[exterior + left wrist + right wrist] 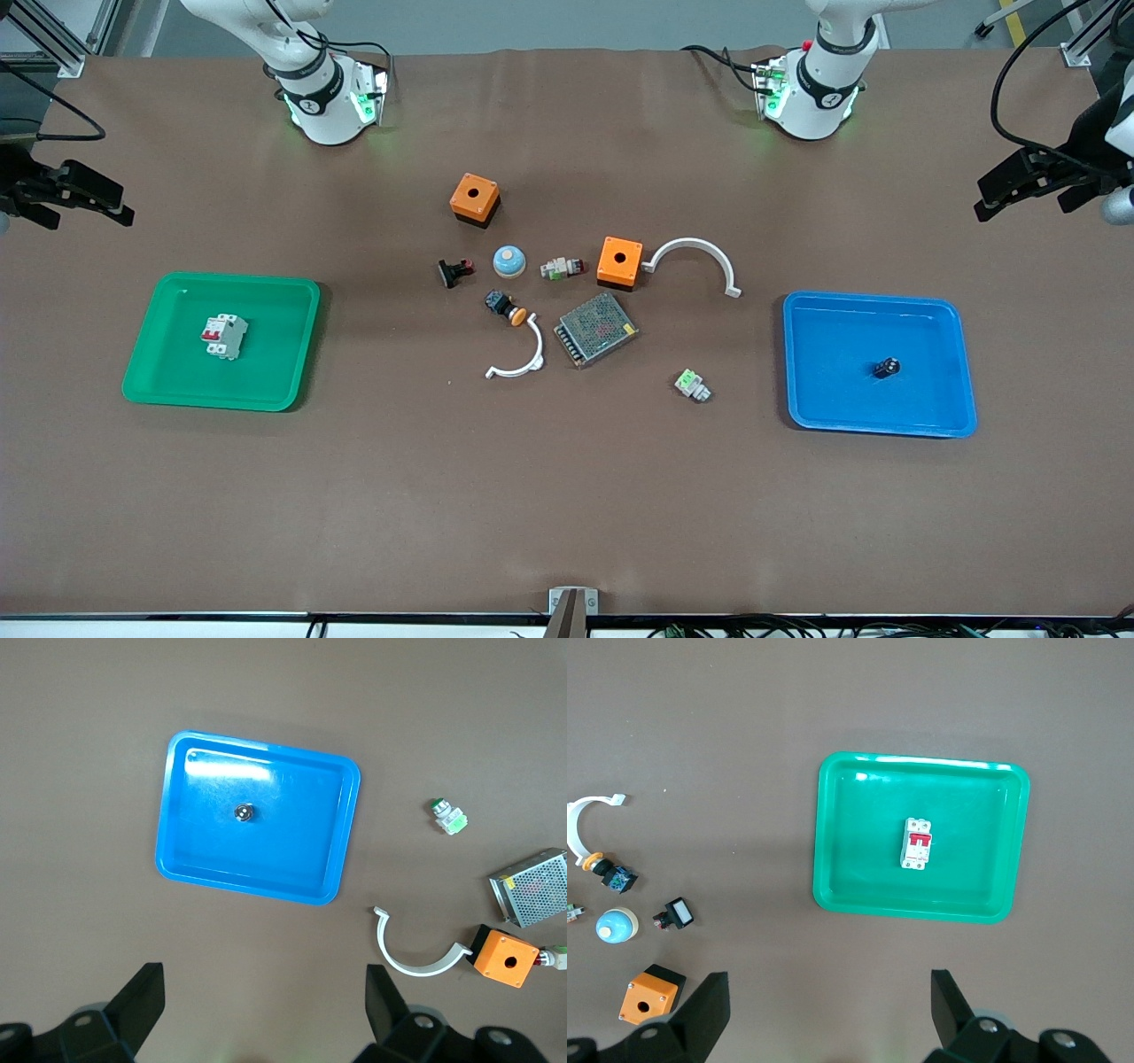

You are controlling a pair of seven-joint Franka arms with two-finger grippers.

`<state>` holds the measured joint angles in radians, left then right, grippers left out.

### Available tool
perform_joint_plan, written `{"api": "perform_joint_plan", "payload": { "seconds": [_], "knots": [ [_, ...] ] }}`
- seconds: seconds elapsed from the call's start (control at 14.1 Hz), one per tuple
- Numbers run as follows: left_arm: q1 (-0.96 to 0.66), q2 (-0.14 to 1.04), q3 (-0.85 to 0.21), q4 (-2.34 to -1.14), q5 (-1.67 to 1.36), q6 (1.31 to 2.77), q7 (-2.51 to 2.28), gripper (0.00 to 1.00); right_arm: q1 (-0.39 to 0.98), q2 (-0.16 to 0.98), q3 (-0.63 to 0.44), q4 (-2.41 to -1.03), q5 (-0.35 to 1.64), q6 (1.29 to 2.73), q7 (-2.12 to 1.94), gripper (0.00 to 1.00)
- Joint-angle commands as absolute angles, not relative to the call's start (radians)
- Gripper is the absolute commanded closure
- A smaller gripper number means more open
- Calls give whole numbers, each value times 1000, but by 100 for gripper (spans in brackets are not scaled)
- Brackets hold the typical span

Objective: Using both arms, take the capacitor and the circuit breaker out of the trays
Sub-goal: 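Reach the right gripper to the breaker while the left gripper reaches the capacitor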

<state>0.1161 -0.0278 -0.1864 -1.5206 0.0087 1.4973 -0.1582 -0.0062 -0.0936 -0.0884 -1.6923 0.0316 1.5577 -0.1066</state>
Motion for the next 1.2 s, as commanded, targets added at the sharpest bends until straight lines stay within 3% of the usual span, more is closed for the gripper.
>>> {"api": "perform_joint_plan", "payload": {
  "seconds": [0.0,0.35,0.85,1.13],
  "knots": [
    [120,-5,-193,-1490,9,1476,-152,0,-6,-124,-87,-1720,18,1559,-109,0],
    [129,132,-181,-1477,53,1518,-126,0,-8,-121,-87,-1715,18,1557,-110,0],
    [206,366,-179,-1670,80,1967,-155,0,-11,-106,-91,-1660,18,1539,-109,0],
    [207,423,-178,-1838,103,2196,-153,0,-15,56,-92,-1603,15,1548,-118,0]
  ]
}}
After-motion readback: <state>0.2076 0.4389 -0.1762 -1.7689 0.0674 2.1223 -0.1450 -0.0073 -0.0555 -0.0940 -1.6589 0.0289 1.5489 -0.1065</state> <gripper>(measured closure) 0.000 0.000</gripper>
